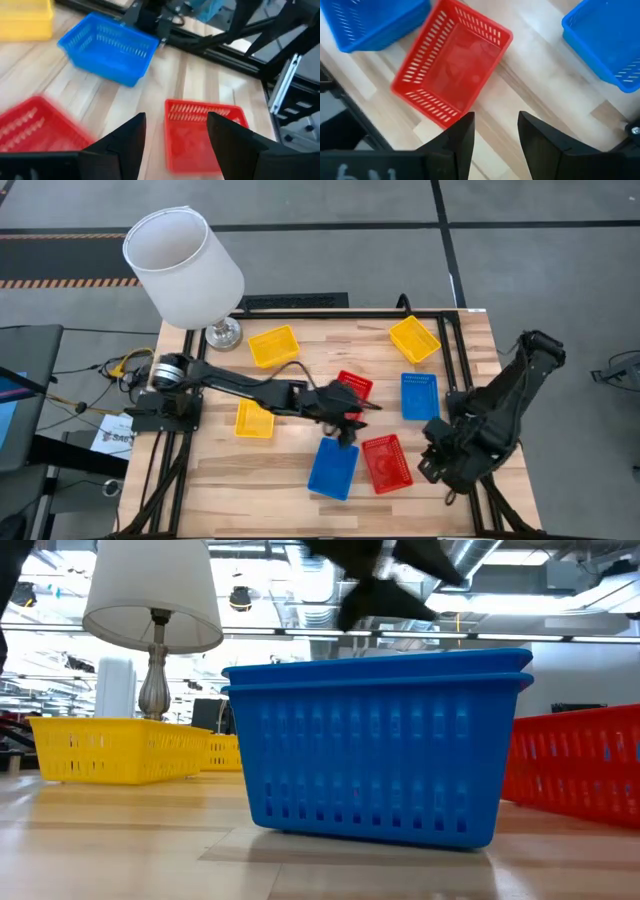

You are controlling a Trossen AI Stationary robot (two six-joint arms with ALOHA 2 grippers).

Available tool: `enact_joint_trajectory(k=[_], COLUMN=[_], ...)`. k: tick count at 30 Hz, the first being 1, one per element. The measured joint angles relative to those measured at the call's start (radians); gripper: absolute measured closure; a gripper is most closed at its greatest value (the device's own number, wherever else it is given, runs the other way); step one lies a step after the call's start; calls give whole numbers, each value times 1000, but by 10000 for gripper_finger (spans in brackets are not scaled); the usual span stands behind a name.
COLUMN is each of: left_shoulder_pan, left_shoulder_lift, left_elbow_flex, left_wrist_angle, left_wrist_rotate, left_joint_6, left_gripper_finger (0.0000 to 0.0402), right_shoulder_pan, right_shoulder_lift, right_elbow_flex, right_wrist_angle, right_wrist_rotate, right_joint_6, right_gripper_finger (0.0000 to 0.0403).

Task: Stack baskets by color
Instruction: Stack the bottom red basket on top of the top red baskets

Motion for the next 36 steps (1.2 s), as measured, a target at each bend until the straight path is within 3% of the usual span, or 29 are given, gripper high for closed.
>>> enact_joint_trajectory(k=[10, 17, 31, 36], left_shoulder_pan=[-9, 13, 19, 19], left_shoulder_lift=[302, 479, 498, 497], left_elbow_flex=[385, 594, 622, 607], left_wrist_angle=[-265, -470, -512, -529], left_wrist_rotate=[25, 47, 129, 154], left_joint_6=[218, 220, 237, 238], left_gripper_finger=[214, 214, 217, 255], right_shoulder_pan=[37, 59, 95, 95], right_shoulder_lift=[11, 11, 11, 11], right_elbow_flex=[-1, -4, -4, -4], right_wrist_angle=[1, 11, 5, 5], right_wrist_rotate=[29, 30, 37, 37], right_joint_6=[42, 47, 70, 69], right_gripper_finger=[228, 228, 228, 228])
